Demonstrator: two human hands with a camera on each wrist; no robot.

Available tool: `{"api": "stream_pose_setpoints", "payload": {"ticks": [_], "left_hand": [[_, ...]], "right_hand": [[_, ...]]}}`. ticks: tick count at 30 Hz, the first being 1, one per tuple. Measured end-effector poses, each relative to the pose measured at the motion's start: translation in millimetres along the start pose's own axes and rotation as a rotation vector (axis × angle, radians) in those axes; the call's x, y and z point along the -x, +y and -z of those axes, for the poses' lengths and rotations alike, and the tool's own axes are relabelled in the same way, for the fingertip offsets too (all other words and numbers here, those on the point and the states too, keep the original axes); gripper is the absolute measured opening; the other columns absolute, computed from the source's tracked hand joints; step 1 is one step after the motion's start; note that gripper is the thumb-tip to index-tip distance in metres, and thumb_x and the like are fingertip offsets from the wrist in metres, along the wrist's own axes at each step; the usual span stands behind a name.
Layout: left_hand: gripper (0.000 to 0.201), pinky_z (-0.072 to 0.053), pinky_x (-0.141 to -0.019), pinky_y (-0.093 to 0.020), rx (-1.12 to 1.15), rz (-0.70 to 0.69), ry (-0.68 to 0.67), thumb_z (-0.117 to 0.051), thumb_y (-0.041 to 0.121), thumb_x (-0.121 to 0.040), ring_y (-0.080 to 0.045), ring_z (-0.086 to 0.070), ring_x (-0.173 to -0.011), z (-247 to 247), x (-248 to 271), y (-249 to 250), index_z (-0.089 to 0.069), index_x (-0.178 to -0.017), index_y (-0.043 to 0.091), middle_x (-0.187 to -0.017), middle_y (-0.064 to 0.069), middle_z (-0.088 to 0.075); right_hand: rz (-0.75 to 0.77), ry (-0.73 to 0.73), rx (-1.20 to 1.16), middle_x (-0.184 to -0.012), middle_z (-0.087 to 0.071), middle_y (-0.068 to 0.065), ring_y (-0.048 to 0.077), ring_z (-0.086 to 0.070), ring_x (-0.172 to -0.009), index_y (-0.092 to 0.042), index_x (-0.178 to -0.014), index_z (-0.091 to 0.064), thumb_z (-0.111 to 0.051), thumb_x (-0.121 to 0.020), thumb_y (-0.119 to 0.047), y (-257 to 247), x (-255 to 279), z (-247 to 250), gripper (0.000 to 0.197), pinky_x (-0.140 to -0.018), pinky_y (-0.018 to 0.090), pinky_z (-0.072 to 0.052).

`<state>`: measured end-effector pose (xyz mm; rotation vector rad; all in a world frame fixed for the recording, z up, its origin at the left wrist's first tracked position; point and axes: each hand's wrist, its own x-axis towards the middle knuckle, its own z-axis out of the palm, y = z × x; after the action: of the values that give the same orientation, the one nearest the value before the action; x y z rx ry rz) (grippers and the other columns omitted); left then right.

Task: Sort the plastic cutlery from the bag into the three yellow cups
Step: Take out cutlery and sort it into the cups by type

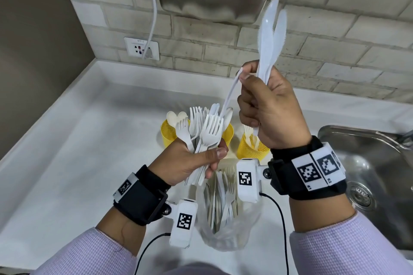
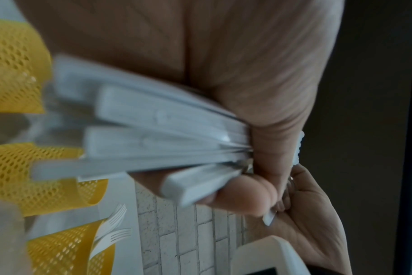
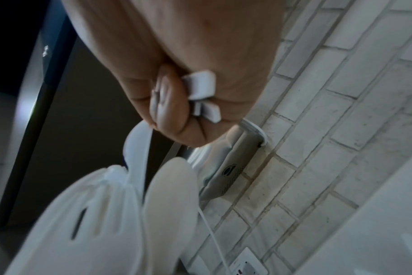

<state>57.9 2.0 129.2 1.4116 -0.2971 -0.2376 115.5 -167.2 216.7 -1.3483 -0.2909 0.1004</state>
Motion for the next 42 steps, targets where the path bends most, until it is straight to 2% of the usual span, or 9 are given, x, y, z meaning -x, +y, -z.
{"api": "stream_pose_setpoints", "payload": {"ticks": [3,7,14,18,23,27,32,36,42], "left_hand": [[0.015,-0.049,-0.055,-0.031,0.004,0.017,0.015,-0.068,0.015,-0.091,-0.021,-0.053,-0.049,1,-1,-3,-0.065,-0.095,0.001,-0.064,-0.003,-0.061],[0.014,-0.05,-0.054,-0.03,0.016,0.025,0.033,-0.07,0.017,-0.09,-0.021,-0.054,-0.05,3,0,-5,-0.067,-0.093,0.004,-0.064,-0.004,-0.061],[0.017,-0.049,-0.052,-0.031,0.04,0.026,0.047,-0.07,0.016,-0.088,-0.019,-0.054,-0.05,1,-1,-6,-0.065,-0.093,0.001,-0.063,-0.002,-0.061],[0.015,-0.049,-0.054,-0.031,0.009,0.02,0.025,-0.069,0.016,-0.09,-0.019,-0.054,-0.05,1,0,-7,-0.065,-0.094,0.002,-0.064,-0.002,-0.061],[0.014,-0.049,-0.054,-0.033,-0.009,0.019,0.012,-0.07,0.016,-0.092,-0.025,-0.053,-0.052,0,-1,-8,-0.066,-0.095,0.003,-0.067,-0.005,-0.062],[0.021,-0.049,-0.057,-0.034,-0.023,0.034,0.008,-0.071,0.02,-0.094,-0.029,-0.052,-0.055,1,-1,-11,-0.065,-0.098,-0.001,-0.067,-0.009,-0.06],[0.02,-0.049,-0.055,-0.032,-0.007,0.03,0.032,-0.071,0.018,-0.092,-0.027,-0.053,-0.054,-2,0,-8,-0.065,-0.097,-0.001,-0.067,-0.007,-0.061],[0.02,-0.049,-0.052,-0.028,0.037,0.029,0.155,-0.067,0.009,-0.093,-0.017,-0.056,-0.051,-5,-4,-8,-0.066,-0.103,-0.008,-0.065,0.0,-0.064],[0.012,-0.052,-0.056,-0.029,0.105,0.097,0.275,-0.064,-0.001,-0.095,-0.023,-0.061,-0.054,-3,-9,-9,-0.067,-0.101,-0.01,-0.068,-0.014,-0.066]], "right_hand": [[-0.018,-0.032,-0.008,-0.054,-0.026,-0.004,0.012,-0.015,-0.043,-0.009,-0.101,-0.057,-0.054,-0.103,-0.009,5,1,3,0.004,-0.043,0.019,-0.019],[-0.057,-0.08,0.104,-0.053,-0.027,0.001,0.015,-0.017,-0.042,0.009,-0.111,-0.058,-0.065,-0.094,-0.015,20,8,7,0.031,-0.043,0.022,-0.02],[-0.02,-0.068,0.182,-0.061,-0.036,0.016,0.016,-0.025,-0.039,0.002,-0.098,-0.065,-0.071,-0.093,-0.004,26,16,8,0.01,-0.042,0.02,-0.027],[-0.013,-0.064,0.038,-0.06,-0.032,0.005,0.012,-0.021,-0.042,-0.014,-0.089,-0.055,-0.061,-0.1,-0.009,17,13,5,0.013,-0.043,0.02,-0.021],[-0.023,-0.006,-0.084,-0.069,-0.033,0.0,0.011,-0.022,-0.047,-0.018,-0.09,-0.042,-0.039,-0.11,-0.015,3,7,7,0.021,-0.046,0.021,-0.016],[0.037,0.122,-0.161,-0.078,-0.048,0.0,0.015,-0.04,-0.056,-0.018,-0.096,-0.047,-0.038,-0.11,-0.018,-3,2,11,0.017,-0.049,0.026,-0.033],[0.121,0.214,-0.309,-0.09,-0.064,0.012,0.035,-0.069,-0.082,-0.015,-0.114,-0.045,-0.031,-0.112,-0.02,-8,0,15,0.015,-0.071,0.045,-0.058],[0.163,0.263,-0.388,-0.074,-0.049,0.006,0.023,-0.049,-0.057,-0.016,-0.109,-0.041,-0.031,-0.112,-0.017,-1,0,10,0.01,-0.057,0.033,-0.046],[0.194,0.22,-0.282,-0.056,-0.025,-0.006,0.008,-0.018,-0.041,-0.021,-0.081,-0.04,-0.051,-0.104,-0.028,19,13,-7,0.026,-0.043,0.017,-0.021]]}}
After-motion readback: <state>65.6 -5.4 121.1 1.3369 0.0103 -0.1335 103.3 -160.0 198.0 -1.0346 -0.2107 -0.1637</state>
